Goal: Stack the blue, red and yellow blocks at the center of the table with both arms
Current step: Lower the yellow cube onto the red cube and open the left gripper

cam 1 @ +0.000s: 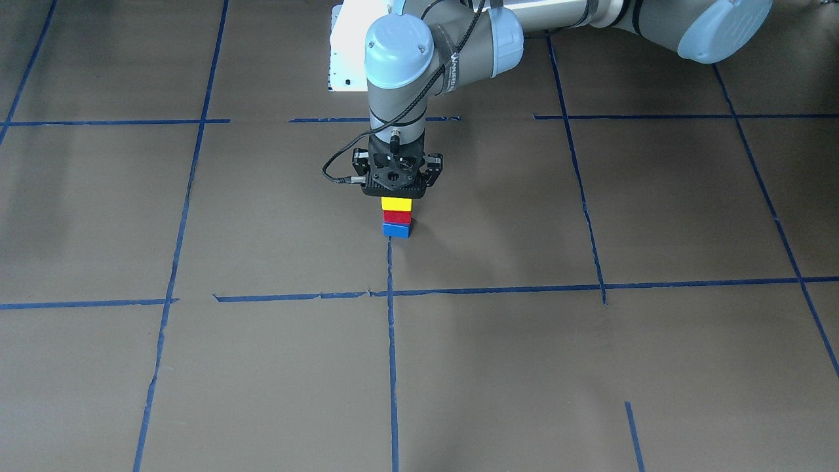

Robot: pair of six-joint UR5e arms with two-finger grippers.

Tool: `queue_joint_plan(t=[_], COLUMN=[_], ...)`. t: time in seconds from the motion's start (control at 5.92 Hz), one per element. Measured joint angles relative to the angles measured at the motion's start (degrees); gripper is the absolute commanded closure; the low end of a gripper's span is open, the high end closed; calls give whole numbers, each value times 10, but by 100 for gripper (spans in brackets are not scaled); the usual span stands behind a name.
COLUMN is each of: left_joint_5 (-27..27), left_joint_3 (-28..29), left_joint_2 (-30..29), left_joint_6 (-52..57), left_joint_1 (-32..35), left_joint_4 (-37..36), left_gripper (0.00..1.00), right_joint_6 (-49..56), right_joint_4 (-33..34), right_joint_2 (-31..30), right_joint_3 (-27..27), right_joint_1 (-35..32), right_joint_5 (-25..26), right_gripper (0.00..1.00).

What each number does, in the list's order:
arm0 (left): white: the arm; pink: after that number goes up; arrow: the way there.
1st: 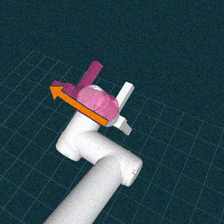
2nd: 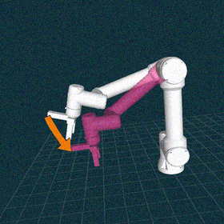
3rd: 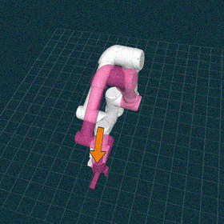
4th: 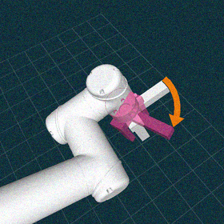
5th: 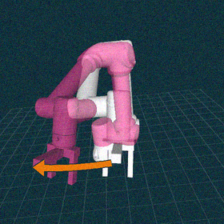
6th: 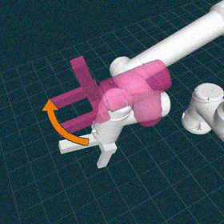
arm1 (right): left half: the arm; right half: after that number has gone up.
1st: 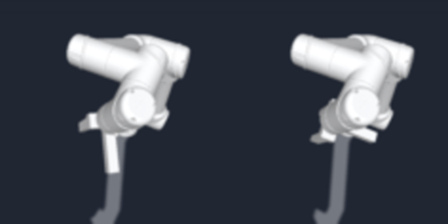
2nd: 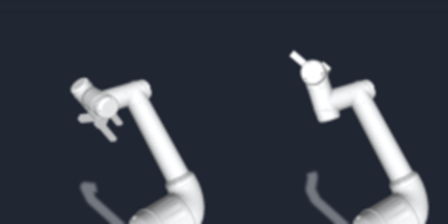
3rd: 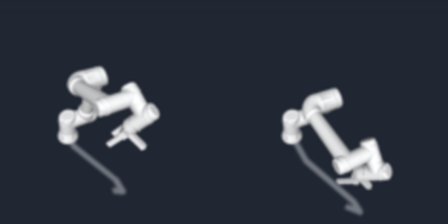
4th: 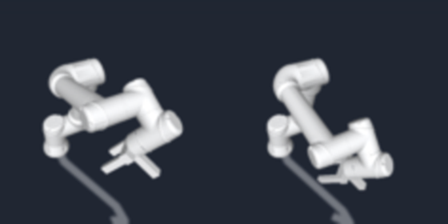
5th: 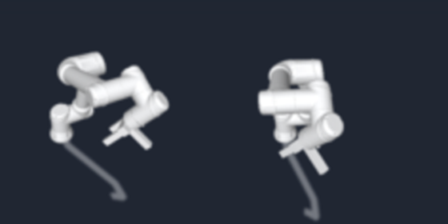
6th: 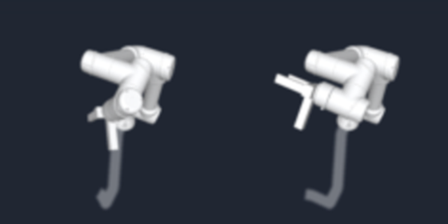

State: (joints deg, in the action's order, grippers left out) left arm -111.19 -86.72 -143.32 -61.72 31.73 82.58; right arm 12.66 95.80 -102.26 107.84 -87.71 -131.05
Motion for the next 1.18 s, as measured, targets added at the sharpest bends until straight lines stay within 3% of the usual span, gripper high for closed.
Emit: queue_joint_plan(t=[0.34, 0.51, 0.68, 0.84, 1.18], left_joint_5=[0, -1, -1, -1, 1], left_joint_3=[3, 4, 4, 3, -6], left_joint_2=[0, 0, 0, 0, 1], left_joint_6=[1, 2, 2, 2, 3], left_joint_1=[0, 0, 0, 0, 3], left_joint_4=[2, 2, 2, 2, 0], left_gripper=[47, 33, 9, 0, 0], right_joint_6=[0, 0, 0, 0, 0], right_joint_4=[0, 0, 0, 0, 0], right_joint_2=[0, 0, 0, 0, 0], right_joint_3=[0, 0, 0, 0, 0], right_joint_1=[0, 0, 0, 0, 0], right_joint_5=[0, 0, 0, 0, 0], right_gripper=[0, 0, 0, 0, 0])
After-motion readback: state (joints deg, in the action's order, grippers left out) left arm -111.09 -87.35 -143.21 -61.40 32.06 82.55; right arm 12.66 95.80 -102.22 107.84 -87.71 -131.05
